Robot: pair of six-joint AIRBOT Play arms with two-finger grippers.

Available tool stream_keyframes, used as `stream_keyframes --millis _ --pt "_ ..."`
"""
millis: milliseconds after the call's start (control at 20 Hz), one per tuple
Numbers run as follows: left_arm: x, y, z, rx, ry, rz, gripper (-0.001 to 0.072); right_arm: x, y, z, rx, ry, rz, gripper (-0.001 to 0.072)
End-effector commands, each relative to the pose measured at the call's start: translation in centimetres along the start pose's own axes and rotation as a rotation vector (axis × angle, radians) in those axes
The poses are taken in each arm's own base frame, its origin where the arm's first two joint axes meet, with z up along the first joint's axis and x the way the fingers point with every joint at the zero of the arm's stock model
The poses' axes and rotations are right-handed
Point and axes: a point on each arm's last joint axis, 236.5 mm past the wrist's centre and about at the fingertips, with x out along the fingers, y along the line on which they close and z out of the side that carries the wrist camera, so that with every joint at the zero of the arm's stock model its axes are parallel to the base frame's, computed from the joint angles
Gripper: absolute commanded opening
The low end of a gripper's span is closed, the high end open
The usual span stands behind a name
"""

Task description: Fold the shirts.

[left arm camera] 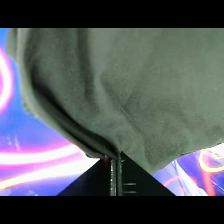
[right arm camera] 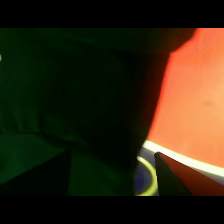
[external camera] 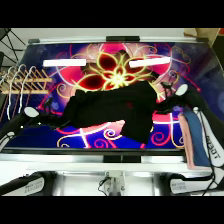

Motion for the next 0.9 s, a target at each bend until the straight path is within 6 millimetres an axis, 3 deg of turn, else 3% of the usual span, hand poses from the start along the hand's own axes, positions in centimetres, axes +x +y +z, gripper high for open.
stream_keyframes --millis 0,100,200,250,300,350,450,500,550,600,650,700,750,800,850 --pt "-0.2 -0.2 0.0 0.016 0.001 -0.003 0.0033 2.3 1.6 -0.3 -0.001 0.029 0.022 0.043" --pt "-0.6 -0.6 0.5 0.045 -0.01 -0.009 0.0033 2.4 1.9 0.0 0.007 0.018 0.029 0.0076" --pt "-2.3 -2.2 2.1 0.123 -0.033 -0.022 0.0031 0.9 2.4 1.2 -0.02 -0.027 0.024 0.0056" --pt "-4.3 -3.5 3.6 0.194 -0.074 -0.017 0.003 -0.8 2.8 2.3 -0.047 -0.076 0.013 0.0056" --pt "-7.4 -5.0 5.6 0.273 -0.148 0.0 0.003 -3.3 3.6 3.8 -0.098 -0.146 0.002 0.0056" --pt "-11.2 -7.0 7.8 0.353 -0.247 0.017 0.003 -7.1 5.1 5.7 -0.179 -0.245 -0.007 0.0056" --pt "-22.6 -13.9 11.2 0.505 -0.549 -0.009 0.0031 -17.6 8.8 8.8 -0.324 -0.504 -0.045 0.0056" --pt "-30.1 -18.0 11.4 0.583 -0.735 -0.039 0.0031 -24.2 10.6 10.0 -0.379 -0.674 -0.089 0.0056" --pt "-37.4 -21.6 10.4 0.653 -0.913 -0.068 0.0031 -32.3 12.8 10.3 -0.433 -0.886 -0.146 0.0057" --pt "-45.0 -24.9 8.1 0.718 -1.109 -0.099 0.0032 -40.9 15.1 9.2 -0.478 -1.12 -0.194 0.0057" --pt "-51.4 -27.3 5.1 0.759 -1.278 -0.139 0.0032 -48.4 17.5 6.9 -0.507 -1.337 -0.215 0.0057" --pt "-57.2 -29.0 1.3 0.769 -1.435 -0.204 0.0032 -55.4 19.7 3.2 -0.53 -1.551 -0.222 0.0057" --pt "-61.2 -30.0 -2.1 0.759 -1.545 -0.277 0.0032 -60.3 21.3 -0.8 -0.547 -1.702 -0.219 0.0057" --pt "-64.0 -30.4 -5.4 0.754 -1.624 -0.341 0.0032 -63.6 22.8 -4.8 -0.559 -1.813 -0.191 0.0057" --pt "-65.4 -30.4 -7.8 0.759 -1.667 -0.369 0.0032 -65.2 23.7 -7.9 -0.57 -1.869 -0.163 0.0057"
